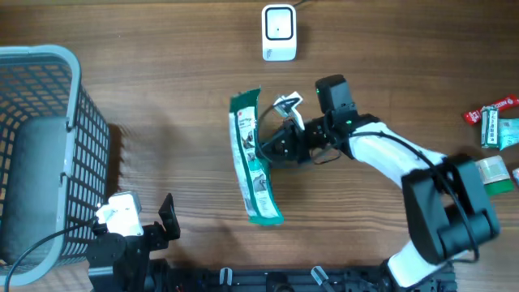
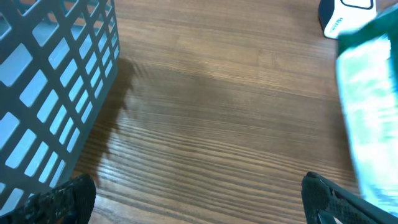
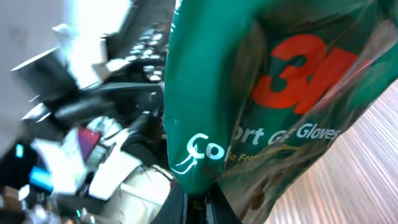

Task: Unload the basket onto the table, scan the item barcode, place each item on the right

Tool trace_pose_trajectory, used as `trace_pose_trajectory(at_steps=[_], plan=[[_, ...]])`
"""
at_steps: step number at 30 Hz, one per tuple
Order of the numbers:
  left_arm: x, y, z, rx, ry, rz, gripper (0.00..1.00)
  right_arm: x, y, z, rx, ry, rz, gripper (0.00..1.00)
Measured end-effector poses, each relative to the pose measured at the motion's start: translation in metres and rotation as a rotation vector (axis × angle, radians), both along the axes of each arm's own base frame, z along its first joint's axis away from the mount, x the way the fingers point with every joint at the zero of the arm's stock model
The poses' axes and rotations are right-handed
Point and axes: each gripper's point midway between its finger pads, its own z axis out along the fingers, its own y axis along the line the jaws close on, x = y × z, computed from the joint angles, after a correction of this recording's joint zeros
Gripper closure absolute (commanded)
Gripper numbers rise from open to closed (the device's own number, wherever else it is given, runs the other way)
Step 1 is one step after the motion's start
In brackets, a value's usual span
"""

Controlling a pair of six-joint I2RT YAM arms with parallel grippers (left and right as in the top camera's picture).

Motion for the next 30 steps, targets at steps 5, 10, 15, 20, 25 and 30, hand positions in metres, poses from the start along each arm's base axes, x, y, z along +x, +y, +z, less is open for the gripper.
trace_pose_trajectory(at_steps=[5, 10, 15, 20, 25, 30], plan=[[0.000, 0.000, 0.000, 0.000, 0.000, 0.000, 0.00, 0.017, -0.006, -0.049, -0.246, 0.124, -0.154, 0.92], [0.000, 0.000, 0.000, 0.000, 0.000, 0.000, 0.00, 0.025, -0.016, -0.072, -0.383, 0.145, -0.242, 0.35], [0.000, 0.000, 0.000, 0.000, 0.000, 0.000, 0.00, 0.025, -0.022, -0.083, -0.451, 0.162, -0.274, 0.14], [0.000, 0.000, 0.000, 0.000, 0.000, 0.000, 0.00, 0.019, -0.015, -0.095, -0.522, 0.089, -0.261, 0.00], [0.000, 0.000, 0.000, 0.000, 0.000, 0.000, 0.00, -0.011, 0.017, -0.117, -0.687, -0.094, -0.180, 0.00], [0.000, 0.000, 0.000, 0.000, 0.000, 0.000, 0.00, -0.009, 0.030, -0.126, -0.879, -0.314, -0.223, 0.00]])
